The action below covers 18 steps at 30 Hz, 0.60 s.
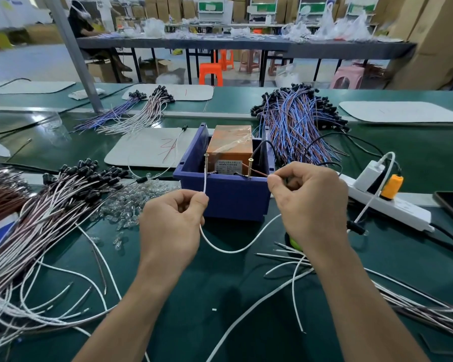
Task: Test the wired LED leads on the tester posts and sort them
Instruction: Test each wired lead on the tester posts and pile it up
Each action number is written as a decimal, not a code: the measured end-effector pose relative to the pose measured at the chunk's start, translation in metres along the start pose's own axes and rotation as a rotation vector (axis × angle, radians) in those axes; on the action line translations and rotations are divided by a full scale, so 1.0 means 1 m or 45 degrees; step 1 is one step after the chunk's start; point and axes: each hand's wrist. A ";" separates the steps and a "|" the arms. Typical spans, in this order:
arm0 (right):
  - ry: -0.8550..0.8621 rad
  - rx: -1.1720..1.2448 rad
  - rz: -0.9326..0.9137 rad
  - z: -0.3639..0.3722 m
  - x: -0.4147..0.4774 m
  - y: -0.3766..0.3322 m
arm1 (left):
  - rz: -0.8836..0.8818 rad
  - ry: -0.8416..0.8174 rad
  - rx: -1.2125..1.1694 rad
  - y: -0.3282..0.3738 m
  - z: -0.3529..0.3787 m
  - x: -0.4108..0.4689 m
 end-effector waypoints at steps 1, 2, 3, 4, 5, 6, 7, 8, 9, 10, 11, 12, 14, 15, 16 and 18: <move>-0.004 0.009 0.005 0.000 0.000 0.000 | -0.001 -0.005 -0.004 0.000 0.000 0.000; -0.007 0.016 0.012 0.000 0.000 0.000 | -0.003 -0.010 -0.007 0.000 0.000 0.001; -0.009 0.020 0.019 0.001 0.001 0.000 | -0.006 -0.015 -0.009 0.000 0.000 0.001; -0.010 0.021 0.022 0.001 0.001 -0.001 | -0.011 -0.017 -0.010 0.000 0.000 0.001; -0.008 0.021 0.023 0.002 0.002 -0.001 | -0.016 -0.017 -0.012 0.000 0.000 0.002; -0.007 0.021 0.022 0.002 0.002 -0.001 | -0.020 -0.016 -0.013 0.000 0.001 0.002; -0.007 0.022 0.022 0.002 0.003 -0.002 | -0.019 -0.017 -0.011 0.000 0.001 0.002; -0.009 0.021 0.022 0.002 0.003 -0.002 | -0.018 -0.017 -0.008 0.000 0.001 0.002; -0.011 0.018 0.021 0.003 0.004 -0.003 | -0.016 -0.016 -0.007 0.000 0.001 0.002; -0.011 0.012 0.020 0.003 0.004 -0.003 | -0.014 -0.016 -0.007 0.000 0.001 0.002; -0.011 0.006 0.020 0.004 0.005 -0.004 | -0.011 -0.017 -0.008 0.000 0.001 0.002; -0.011 0.003 0.019 0.004 0.006 -0.004 | -0.009 -0.019 -0.011 0.001 0.001 0.002; -0.010 -0.001 0.015 0.003 0.006 -0.004 | -0.010 -0.021 -0.016 0.001 0.001 0.002; -0.010 -0.002 0.012 0.003 0.006 -0.005 | -0.012 -0.022 -0.019 0.001 0.001 0.002; -0.009 -0.002 0.012 0.002 0.006 -0.005 | -0.016 -0.023 -0.019 0.001 0.001 0.002; -0.011 -0.001 0.015 0.001 0.005 -0.006 | -0.027 -0.020 -0.018 0.001 0.002 0.002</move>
Point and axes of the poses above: each hand's wrist, its own x-axis towards the middle knuckle, its own z-axis out of the palm, y = z × x, and after that the axes turned 7 degrees about y, right-handed
